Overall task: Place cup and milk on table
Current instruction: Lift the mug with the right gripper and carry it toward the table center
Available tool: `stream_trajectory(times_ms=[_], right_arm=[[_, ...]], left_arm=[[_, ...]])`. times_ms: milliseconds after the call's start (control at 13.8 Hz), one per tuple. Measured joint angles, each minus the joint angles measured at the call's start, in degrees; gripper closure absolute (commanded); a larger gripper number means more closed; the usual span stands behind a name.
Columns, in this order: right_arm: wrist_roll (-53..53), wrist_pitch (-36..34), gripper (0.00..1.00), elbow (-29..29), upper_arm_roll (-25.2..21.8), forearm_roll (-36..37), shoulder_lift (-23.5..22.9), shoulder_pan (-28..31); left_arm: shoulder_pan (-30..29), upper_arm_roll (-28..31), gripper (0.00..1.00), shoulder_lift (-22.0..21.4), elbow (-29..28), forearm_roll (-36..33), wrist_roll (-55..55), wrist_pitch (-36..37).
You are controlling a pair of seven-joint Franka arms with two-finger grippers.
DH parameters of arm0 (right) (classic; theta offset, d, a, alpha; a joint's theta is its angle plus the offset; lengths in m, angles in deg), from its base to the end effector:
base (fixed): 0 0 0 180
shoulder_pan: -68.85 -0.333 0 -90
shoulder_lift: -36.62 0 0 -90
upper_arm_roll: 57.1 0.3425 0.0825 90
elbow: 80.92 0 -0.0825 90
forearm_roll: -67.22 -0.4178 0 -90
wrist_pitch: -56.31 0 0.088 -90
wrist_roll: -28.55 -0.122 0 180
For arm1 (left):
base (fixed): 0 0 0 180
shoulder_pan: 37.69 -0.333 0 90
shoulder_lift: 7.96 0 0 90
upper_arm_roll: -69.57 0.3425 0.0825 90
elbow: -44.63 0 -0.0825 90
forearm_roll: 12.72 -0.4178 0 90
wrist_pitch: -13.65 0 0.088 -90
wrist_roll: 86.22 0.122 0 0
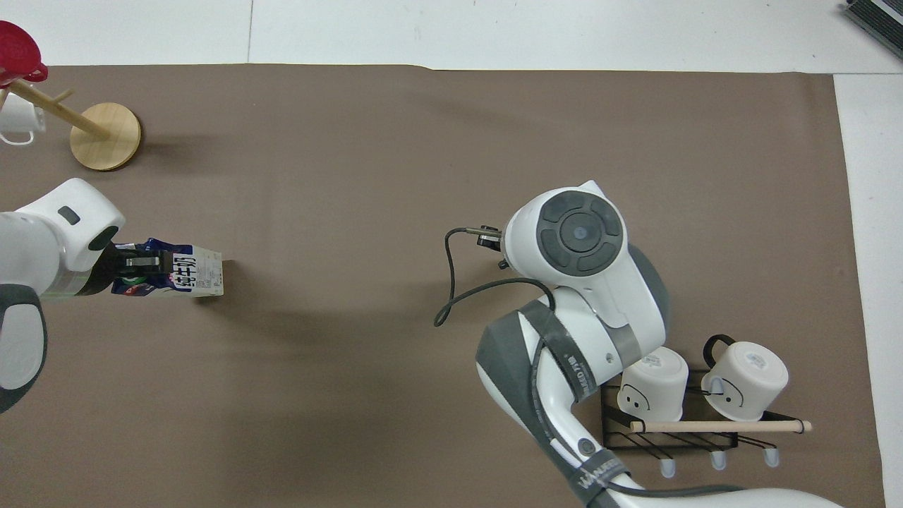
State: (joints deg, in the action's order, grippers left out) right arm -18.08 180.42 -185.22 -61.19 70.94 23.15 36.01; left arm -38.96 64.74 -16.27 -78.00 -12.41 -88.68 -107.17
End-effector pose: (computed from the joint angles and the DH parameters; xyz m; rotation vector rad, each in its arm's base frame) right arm 0.5869 0.3212 0.4142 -3.0944 0.4294 -0.2065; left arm 0.5470 -0.0356 0.4754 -3.1350 0.0259 -0.1776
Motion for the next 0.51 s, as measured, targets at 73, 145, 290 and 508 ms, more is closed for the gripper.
stream_trajectory(times_ms=[73,145,290,508], right_arm=[[-1.8,0.0,1.00,0.7,0.0,0.0,-0.9,-1.1],[-3.6,0.0,1.00,1.6,0.0,0.0,-2.0,-2.1],[-7.7,0.1,1.00,3.6,0.0,0.6,-4.6,-4.5],[-12.5,2.4,1.00,5.8,0.0,2.2,-8.8,-7.4]], left_arm=[[0.0,0.0,0.49,0.0,0.1,0.0,0.0,0.0],[0.0,0.0,0.49,0.0,0.1,0.0,0.0,0.0],[0.0,0.0,0.49,0.0,0.1,0.0,0.0,0.1],[0.0,0.1,0.49,0.0,0.1,0.0,0.0,0.1]])
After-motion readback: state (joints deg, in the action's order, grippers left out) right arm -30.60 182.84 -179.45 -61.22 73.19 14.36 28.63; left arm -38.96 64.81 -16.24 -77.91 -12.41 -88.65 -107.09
